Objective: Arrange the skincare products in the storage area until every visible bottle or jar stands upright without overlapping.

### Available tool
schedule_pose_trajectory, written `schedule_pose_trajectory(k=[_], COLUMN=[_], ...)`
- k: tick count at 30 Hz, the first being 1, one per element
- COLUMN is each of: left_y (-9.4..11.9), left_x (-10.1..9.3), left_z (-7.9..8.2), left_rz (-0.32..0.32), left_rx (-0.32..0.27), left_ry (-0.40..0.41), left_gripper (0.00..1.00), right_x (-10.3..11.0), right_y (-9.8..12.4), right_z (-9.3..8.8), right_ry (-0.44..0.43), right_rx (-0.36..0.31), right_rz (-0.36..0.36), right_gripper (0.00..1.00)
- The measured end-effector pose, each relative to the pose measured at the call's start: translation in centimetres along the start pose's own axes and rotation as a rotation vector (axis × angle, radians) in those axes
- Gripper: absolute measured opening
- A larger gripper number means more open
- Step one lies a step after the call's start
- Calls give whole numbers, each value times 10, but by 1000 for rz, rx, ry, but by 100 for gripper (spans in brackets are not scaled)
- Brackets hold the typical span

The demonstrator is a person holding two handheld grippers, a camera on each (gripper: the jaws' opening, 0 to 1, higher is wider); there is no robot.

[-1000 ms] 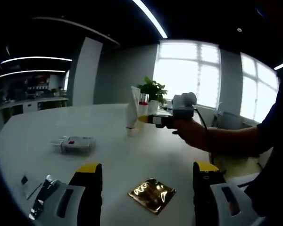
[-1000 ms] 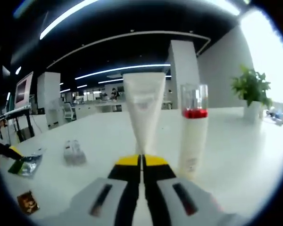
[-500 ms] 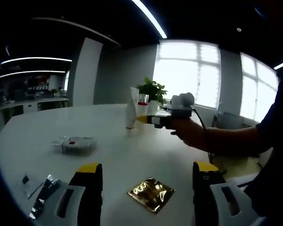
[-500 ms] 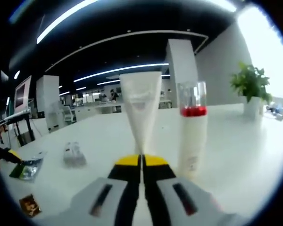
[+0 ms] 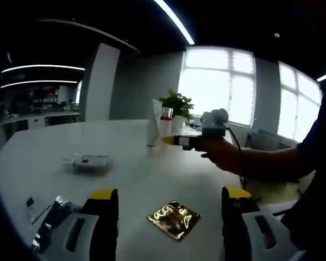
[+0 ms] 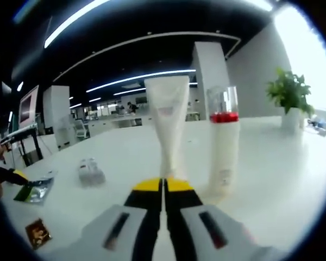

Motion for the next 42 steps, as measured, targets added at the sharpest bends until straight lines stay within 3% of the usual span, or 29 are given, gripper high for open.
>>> schedule_pose_trajectory(k=[12, 31, 42], left_y=[13, 28, 31], left_x=[4, 9, 10], left_z=[-4, -14, -16], left_rz=[31, 77, 95], left_rx=[-2, -8, -10], left_ry=[7, 32, 38], left_gripper=[79, 79, 79], right_x=[22, 84, 97], right_y=[-3, -13, -20], right_z=[5, 12, 7], right_ry=[20, 62, 58], right_rx=[-4, 39, 89], right_rz=[55, 272, 343], right_gripper=[0, 3, 14])
Point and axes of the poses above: the point that each gripper's makers call its tool centre point, and the gripper's own axes: y roughly backward along the fingers, x roughly to its left, z roughly out of its top, the point moved 4 cm from there along y, roughly backward along the fingers, and after that the axes turned 4 degrees about x, right-handed, at the moved point
